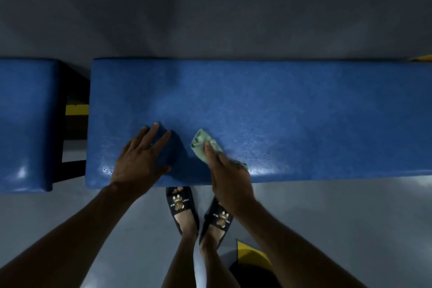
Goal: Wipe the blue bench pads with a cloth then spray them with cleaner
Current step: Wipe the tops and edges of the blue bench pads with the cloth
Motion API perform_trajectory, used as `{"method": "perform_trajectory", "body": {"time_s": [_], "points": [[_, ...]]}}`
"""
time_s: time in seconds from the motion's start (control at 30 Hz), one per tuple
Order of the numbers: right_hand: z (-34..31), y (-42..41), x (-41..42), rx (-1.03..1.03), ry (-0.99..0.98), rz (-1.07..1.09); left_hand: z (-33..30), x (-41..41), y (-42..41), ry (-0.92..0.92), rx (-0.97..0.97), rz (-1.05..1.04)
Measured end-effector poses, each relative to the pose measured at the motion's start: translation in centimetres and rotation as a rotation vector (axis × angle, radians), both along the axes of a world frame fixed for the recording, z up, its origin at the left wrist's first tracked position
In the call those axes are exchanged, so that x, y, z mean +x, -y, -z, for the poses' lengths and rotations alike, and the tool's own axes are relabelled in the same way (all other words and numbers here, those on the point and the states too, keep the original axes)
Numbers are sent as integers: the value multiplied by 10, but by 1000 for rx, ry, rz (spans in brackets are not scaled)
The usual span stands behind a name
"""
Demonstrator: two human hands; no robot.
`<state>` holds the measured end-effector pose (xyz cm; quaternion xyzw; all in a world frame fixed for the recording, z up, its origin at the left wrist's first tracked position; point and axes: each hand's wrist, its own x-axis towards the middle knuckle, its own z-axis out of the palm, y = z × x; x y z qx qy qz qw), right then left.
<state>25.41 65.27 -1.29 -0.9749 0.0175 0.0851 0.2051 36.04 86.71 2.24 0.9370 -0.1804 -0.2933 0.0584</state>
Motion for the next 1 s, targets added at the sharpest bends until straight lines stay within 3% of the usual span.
{"method": "perform_trajectory", "body": {"time_s": [0.07, 0.17, 0.3, 0.43, 0.5, 0.57, 0.67, 0.77, 0.87, 1.0], "points": [[1, 42, 1, -117, 38, -104, -2, 1, 2, -25, 18, -10], [-1, 126, -11, -287, 45, 78, 0, 0, 5, -22, 18, -33], [-4, 162, -28, -240, -61, 525, 5, -2, 7, -21, 3, -50], [7, 86, -20, 24, 65, 858, 3, 0, 9, -41, 5, -62], [8, 40, -17, 66, 85, 711, 3, 1, 11, -35, 18, -58], [6, 11, -22, 38, 56, 335, 3, 1, 11, -27, 27, -51], [-1, 34, -20, 13, 45, -98, 6, 2, 9, -24, 9, -47], [-7, 99, -26, -192, 68, -154, 10, 3, 5, -4, -27, -46], [-15, 168, -38, -314, -67, 203, 14, 2, 4, -1, -32, -47], [-21, 168, -42, -115, -179, 703, 17, 1, 1, 17, -50, -48]]}}
